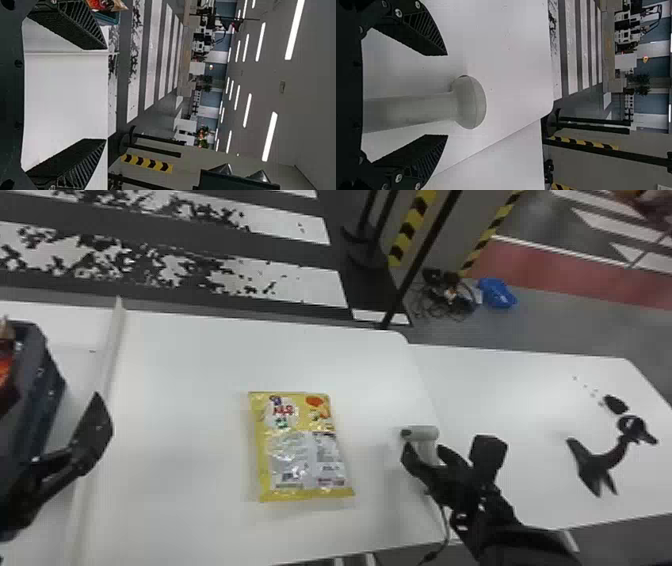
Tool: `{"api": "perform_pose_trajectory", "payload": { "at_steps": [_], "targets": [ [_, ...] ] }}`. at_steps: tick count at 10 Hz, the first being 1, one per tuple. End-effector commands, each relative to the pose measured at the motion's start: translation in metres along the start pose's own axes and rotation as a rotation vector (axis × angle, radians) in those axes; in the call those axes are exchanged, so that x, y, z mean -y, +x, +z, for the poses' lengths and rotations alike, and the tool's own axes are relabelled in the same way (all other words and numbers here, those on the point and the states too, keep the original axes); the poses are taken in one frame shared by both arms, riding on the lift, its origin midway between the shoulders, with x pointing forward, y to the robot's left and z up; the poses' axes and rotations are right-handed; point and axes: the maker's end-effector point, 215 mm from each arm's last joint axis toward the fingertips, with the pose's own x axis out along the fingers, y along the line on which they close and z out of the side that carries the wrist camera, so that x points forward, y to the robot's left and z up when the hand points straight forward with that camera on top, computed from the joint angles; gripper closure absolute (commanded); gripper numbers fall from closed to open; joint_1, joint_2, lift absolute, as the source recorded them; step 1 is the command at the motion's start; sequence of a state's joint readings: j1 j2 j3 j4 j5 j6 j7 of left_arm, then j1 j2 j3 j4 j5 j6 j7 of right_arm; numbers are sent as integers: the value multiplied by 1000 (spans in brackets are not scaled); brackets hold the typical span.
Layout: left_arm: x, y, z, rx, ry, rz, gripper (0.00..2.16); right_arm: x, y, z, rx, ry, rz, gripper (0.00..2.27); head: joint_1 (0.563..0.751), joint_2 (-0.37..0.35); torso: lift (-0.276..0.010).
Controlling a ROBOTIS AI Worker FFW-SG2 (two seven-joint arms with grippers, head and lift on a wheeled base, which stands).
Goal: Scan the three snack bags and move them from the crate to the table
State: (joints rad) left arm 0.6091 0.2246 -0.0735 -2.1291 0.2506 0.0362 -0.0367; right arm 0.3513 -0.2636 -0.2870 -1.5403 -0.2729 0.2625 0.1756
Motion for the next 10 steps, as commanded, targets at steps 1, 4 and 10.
{"api": "perform_pose_trajectory", "payload": {
  "at_steps": [1,4,10],
  "targets": [
    [0,-2,0,-1,2,0,33,4,6,-8,-26,8,3,1308,695,-339,-62],
    [2,-2,1,0,3,-2,33,-1,3,-16,-48,10,18,2091,695,-344,-62],
    [8,-3,-5,-7,15,-9,33,-64,-85,34,84,92,97,2111,695,-324,-62]
  ]
}}
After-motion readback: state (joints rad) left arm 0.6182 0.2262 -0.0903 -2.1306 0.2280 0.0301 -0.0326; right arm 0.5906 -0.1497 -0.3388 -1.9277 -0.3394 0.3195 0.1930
